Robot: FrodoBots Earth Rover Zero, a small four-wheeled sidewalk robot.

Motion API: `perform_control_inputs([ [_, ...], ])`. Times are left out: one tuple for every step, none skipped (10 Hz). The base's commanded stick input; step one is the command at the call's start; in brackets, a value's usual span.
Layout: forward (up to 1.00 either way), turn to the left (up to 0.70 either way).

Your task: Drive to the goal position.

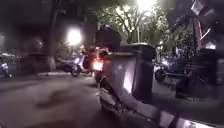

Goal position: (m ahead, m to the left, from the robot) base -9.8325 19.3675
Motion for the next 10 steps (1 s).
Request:
perform_control_inputs([
  [0.00,0.00],
  [0.00,0.00],
  [0.00,0.00],
  [0.00,0.00],
  [0.00,0.09],
  [0.00,0.45],
  [0.00,0.45],
  [0.00,0.45],
  [0.00,0.45],
  [0.00,0.45],
])
